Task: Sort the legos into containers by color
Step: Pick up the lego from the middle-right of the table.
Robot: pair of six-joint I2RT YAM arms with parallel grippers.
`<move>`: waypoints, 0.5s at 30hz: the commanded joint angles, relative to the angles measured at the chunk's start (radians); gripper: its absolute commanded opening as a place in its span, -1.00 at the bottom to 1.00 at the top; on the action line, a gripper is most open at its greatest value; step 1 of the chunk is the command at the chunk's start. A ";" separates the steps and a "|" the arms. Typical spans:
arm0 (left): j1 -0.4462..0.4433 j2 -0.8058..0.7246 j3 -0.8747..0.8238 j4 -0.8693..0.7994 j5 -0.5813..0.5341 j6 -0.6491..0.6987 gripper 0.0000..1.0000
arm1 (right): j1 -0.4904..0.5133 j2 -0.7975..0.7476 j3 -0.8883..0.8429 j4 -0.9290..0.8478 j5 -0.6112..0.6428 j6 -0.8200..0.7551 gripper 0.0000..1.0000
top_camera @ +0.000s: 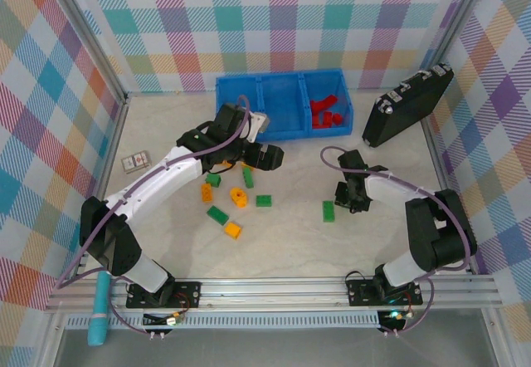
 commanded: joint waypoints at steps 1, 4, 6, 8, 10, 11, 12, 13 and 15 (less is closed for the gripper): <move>-0.010 -0.027 0.021 0.000 -0.008 0.035 0.99 | -0.005 -0.038 0.002 -0.060 0.009 -0.002 -0.38; -0.009 -0.033 0.016 0.016 -0.008 0.055 1.00 | -0.004 -0.112 0.023 -0.133 0.034 -0.013 -0.41; -0.009 -0.039 0.008 0.027 -0.008 0.070 1.00 | -0.006 -0.167 0.059 -0.193 0.070 -0.032 -0.41; -0.006 -0.052 -0.003 0.034 0.007 0.099 1.00 | -0.009 -0.206 0.129 -0.253 0.107 -0.064 -0.41; -0.007 -0.074 -0.025 0.049 0.025 0.128 0.99 | -0.012 -0.212 0.213 -0.291 0.131 -0.096 -0.41; -0.007 -0.090 -0.042 0.063 0.022 0.136 1.00 | -0.014 -0.206 0.263 -0.303 0.138 -0.115 -0.42; -0.005 -0.104 -0.055 0.077 0.018 0.140 1.00 | -0.013 -0.197 0.307 -0.306 0.143 -0.134 -0.42; -0.002 -0.122 -0.074 0.092 0.014 0.145 1.00 | -0.013 -0.181 0.358 -0.306 0.148 -0.156 -0.42; 0.004 -0.156 -0.102 0.108 -0.003 0.149 0.99 | -0.013 -0.137 0.466 -0.288 0.149 -0.209 -0.42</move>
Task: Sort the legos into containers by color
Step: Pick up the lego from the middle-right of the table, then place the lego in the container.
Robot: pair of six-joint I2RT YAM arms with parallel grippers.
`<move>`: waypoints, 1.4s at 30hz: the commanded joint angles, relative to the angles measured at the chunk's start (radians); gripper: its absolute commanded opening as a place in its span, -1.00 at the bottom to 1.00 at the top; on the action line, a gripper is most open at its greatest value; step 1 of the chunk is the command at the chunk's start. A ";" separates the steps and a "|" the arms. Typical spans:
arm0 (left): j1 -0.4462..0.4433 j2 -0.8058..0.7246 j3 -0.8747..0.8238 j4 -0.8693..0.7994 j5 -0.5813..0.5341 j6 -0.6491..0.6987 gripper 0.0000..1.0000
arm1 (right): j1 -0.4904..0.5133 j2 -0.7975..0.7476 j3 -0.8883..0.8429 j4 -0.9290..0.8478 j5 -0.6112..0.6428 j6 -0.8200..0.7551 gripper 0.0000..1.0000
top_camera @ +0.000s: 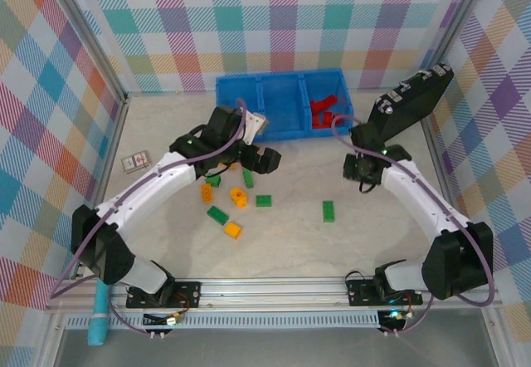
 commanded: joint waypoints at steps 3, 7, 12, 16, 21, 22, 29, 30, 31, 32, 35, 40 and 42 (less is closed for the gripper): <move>0.012 -0.107 -0.060 0.059 -0.026 0.038 1.00 | -0.004 0.139 0.295 0.021 0.029 -0.175 -0.43; 0.013 -0.165 -0.106 0.092 0.023 0.008 1.00 | -0.005 0.307 0.525 0.123 -0.043 -0.229 -0.43; 0.015 -0.278 -0.246 0.276 -0.024 -0.099 1.00 | 0.003 0.519 0.732 0.242 -0.173 -0.196 -0.43; 0.018 -0.381 -0.324 0.388 0.008 -0.040 0.99 | 0.043 0.700 0.909 0.278 -0.226 -0.208 -0.43; 0.023 -0.366 -0.261 0.282 -0.033 0.027 0.99 | 0.123 0.947 1.202 0.216 -0.223 -0.274 -0.42; 0.024 -0.364 -0.261 0.279 -0.049 0.020 0.99 | 0.134 1.004 1.273 0.190 -0.225 -0.282 -0.43; 0.023 -0.316 -0.231 0.250 -0.058 -0.040 1.00 | 0.166 1.219 1.434 0.168 -0.222 -0.281 -0.43; 0.022 -0.313 -0.230 0.249 -0.059 -0.050 1.00 | 0.166 1.230 1.430 0.172 -0.221 -0.278 -0.43; 0.023 -0.307 -0.232 0.250 -0.068 -0.061 1.00 | 0.167 1.242 1.425 0.175 -0.220 -0.275 -0.43; 0.023 -0.297 -0.227 0.249 -0.080 -0.071 0.96 | 0.168 1.253 1.422 0.176 -0.221 -0.269 -0.43; 0.023 -0.263 -0.200 0.178 -0.104 -0.075 0.92 | 0.172 1.269 1.405 0.186 -0.222 -0.265 -0.43; 0.023 -0.227 -0.183 0.175 -0.091 -0.107 0.93 | 0.176 1.277 1.360 0.209 -0.211 -0.268 -0.44; 0.022 -0.218 -0.179 0.180 -0.086 -0.121 0.93 | 0.176 1.277 1.346 0.219 -0.204 -0.272 -0.44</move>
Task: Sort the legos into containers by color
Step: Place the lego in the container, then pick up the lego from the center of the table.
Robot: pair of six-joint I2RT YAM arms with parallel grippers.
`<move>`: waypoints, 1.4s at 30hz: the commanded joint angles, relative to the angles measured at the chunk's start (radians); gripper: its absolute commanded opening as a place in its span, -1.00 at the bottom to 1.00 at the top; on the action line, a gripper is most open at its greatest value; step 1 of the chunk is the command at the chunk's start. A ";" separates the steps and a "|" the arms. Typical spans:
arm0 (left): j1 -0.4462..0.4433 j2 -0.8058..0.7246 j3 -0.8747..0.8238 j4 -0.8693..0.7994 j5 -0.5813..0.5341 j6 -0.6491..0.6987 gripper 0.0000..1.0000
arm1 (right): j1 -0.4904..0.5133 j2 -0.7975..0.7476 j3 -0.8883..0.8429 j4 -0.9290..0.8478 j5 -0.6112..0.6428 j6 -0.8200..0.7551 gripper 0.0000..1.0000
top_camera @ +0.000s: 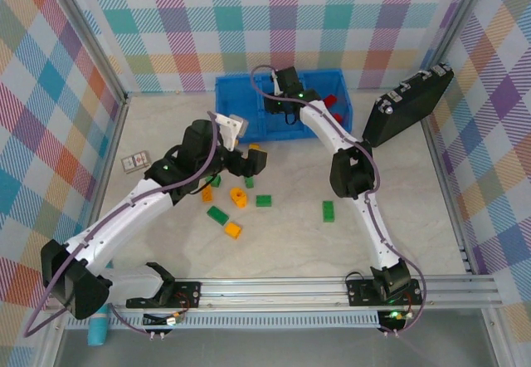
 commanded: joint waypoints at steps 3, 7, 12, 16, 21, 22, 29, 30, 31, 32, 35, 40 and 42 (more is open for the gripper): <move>0.000 0.020 0.039 -0.011 -0.003 -0.050 0.94 | 0.010 0.029 -0.031 0.008 0.015 -0.026 -0.41; -0.022 0.053 0.065 -0.037 -0.062 -0.083 0.89 | 0.010 0.023 -0.035 0.008 0.015 -0.042 -0.20; -0.095 0.140 0.105 -0.080 -0.158 -0.174 0.82 | 0.010 -0.048 -0.092 0.037 -0.001 -0.075 0.07; -0.177 0.219 0.131 -0.072 -0.215 -0.262 0.81 | 0.007 -0.103 -0.092 0.012 -0.034 -0.129 0.34; -0.282 0.343 0.205 -0.082 -0.256 -0.371 0.78 | -0.017 -0.249 -0.175 0.013 -0.082 -0.141 0.43; -0.306 0.378 0.229 -0.091 -0.262 -0.388 0.78 | -0.024 -0.289 -0.197 0.021 -0.103 -0.140 0.44; -0.428 0.622 0.375 -0.132 -0.194 -0.548 0.72 | -0.078 -0.446 -0.161 -0.075 -0.153 -0.162 0.48; -0.442 0.653 0.395 -0.143 -0.191 -0.564 0.70 | -0.081 -0.474 -0.173 -0.079 -0.146 -0.171 0.48; -0.455 0.684 0.418 -0.160 -0.193 -0.578 0.70 | -0.085 -0.504 -0.193 -0.079 -0.141 -0.179 0.49; -0.465 0.708 0.438 -0.174 -0.196 -0.588 0.69 | -0.088 -0.529 -0.213 -0.075 -0.137 -0.185 0.50; -0.493 0.765 0.471 -0.200 -0.218 -0.620 0.67 | -0.098 -0.614 -0.289 -0.054 -0.126 -0.199 0.51; -0.511 0.829 0.469 -0.161 -0.219 -0.668 0.60 | -0.102 -0.729 -0.416 0.002 -0.086 -0.219 0.55; -0.514 0.856 0.476 -0.154 -0.216 -0.679 0.57 | -0.102 -0.761 -0.457 0.018 -0.072 -0.219 0.56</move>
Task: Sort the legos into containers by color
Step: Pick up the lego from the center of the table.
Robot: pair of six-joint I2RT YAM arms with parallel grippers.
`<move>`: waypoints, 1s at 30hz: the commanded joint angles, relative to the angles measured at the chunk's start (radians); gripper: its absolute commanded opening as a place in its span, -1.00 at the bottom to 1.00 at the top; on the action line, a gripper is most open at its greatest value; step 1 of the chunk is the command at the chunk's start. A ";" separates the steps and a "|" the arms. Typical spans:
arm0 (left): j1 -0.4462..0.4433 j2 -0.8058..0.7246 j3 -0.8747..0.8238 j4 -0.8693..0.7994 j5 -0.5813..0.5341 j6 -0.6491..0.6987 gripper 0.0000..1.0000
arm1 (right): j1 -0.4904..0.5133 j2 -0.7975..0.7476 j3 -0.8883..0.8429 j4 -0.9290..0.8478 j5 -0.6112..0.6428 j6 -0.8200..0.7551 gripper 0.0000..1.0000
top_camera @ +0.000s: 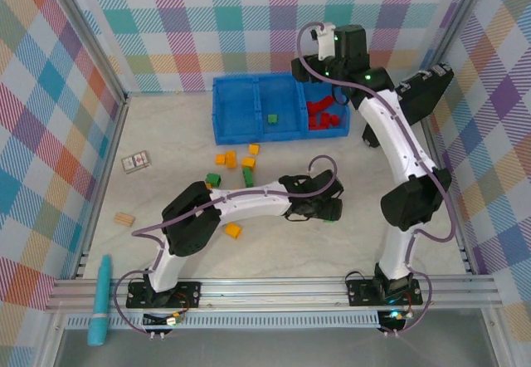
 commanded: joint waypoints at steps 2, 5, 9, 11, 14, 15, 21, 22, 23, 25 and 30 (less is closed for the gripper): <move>-0.007 0.057 0.045 -0.004 -0.007 -0.057 0.55 | 0.003 -0.066 -0.092 0.056 0.029 -0.017 0.56; -0.008 0.091 0.088 -0.029 -0.011 -0.052 0.54 | -0.001 -0.101 -0.150 0.091 0.030 -0.014 0.57; -0.008 0.137 0.154 -0.076 -0.015 -0.042 0.51 | -0.009 -0.119 -0.179 0.103 0.048 -0.015 0.58; -0.007 0.167 0.195 -0.112 -0.012 -0.042 0.49 | -0.015 -0.130 -0.200 0.119 0.045 -0.010 0.58; -0.008 0.214 0.261 -0.178 -0.010 -0.043 0.42 | -0.021 -0.145 -0.226 0.139 0.032 -0.002 0.59; -0.008 0.230 0.287 -0.204 -0.010 -0.042 0.40 | -0.024 -0.147 -0.228 0.141 0.027 0.001 0.59; -0.004 0.314 0.401 -0.319 -0.009 -0.055 0.22 | -0.046 -0.182 -0.270 0.171 -0.004 0.023 0.60; -0.002 0.328 0.414 -0.331 -0.005 -0.060 0.19 | -0.052 -0.190 -0.278 0.175 -0.009 0.027 0.60; 0.002 0.337 0.423 -0.342 -0.001 -0.066 0.17 | -0.058 -0.198 -0.284 0.180 -0.015 0.032 0.60; 0.011 0.361 0.440 -0.366 0.011 -0.079 0.14 | -0.080 -0.207 -0.286 0.178 -0.050 0.050 0.60; 0.024 0.387 0.461 -0.398 0.027 -0.097 -0.12 | -0.153 -0.218 -0.276 0.175 -0.191 0.148 0.60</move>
